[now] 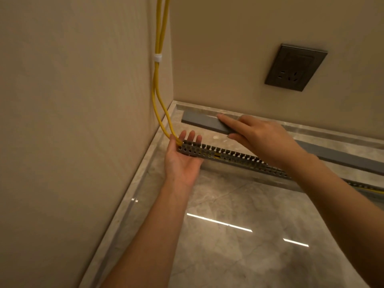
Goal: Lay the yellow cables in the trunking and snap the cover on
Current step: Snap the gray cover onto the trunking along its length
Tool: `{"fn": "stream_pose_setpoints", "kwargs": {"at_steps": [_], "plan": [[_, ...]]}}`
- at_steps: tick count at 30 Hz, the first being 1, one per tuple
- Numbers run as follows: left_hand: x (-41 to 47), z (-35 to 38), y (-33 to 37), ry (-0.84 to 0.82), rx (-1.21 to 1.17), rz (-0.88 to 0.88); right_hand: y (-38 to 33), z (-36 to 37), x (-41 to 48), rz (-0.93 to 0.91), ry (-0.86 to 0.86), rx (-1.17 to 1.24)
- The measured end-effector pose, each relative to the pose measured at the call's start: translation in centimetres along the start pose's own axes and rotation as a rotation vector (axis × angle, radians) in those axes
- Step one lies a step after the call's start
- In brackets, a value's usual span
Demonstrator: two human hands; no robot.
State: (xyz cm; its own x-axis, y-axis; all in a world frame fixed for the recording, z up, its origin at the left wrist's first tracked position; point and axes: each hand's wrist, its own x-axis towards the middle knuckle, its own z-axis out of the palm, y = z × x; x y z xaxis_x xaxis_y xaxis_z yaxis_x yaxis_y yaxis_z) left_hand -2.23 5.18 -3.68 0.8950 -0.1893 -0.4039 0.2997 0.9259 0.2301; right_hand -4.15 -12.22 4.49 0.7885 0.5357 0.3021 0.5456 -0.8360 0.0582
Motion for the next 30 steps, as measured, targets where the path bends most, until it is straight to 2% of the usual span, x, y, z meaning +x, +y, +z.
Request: {"fn": "stream_pose_setpoints", "kwargs": {"at_steps": [4, 15, 23, 30], "plan": [[0.2, 0.0, -0.1, 0.011, 0.003, 0.009, -0.7, 0.0, 0.0, -0.009, -0.041, -0.002], [0.3, -0.7, -0.2, 0.03, -0.017, -0.005, -1.5, -0.1, 1.9, 0.029, -0.035, 0.198], [0.1, -0.7, -0.4, 0.029, 0.01, 0.003, -1.4, -0.1, 2.4, -0.008, -0.063, 0.152], [0.0, -0.4, -0.1, -0.028, 0.047, -0.022, -1.0, 1.6, 0.2, 0.052, -0.125, 0.166]]}}
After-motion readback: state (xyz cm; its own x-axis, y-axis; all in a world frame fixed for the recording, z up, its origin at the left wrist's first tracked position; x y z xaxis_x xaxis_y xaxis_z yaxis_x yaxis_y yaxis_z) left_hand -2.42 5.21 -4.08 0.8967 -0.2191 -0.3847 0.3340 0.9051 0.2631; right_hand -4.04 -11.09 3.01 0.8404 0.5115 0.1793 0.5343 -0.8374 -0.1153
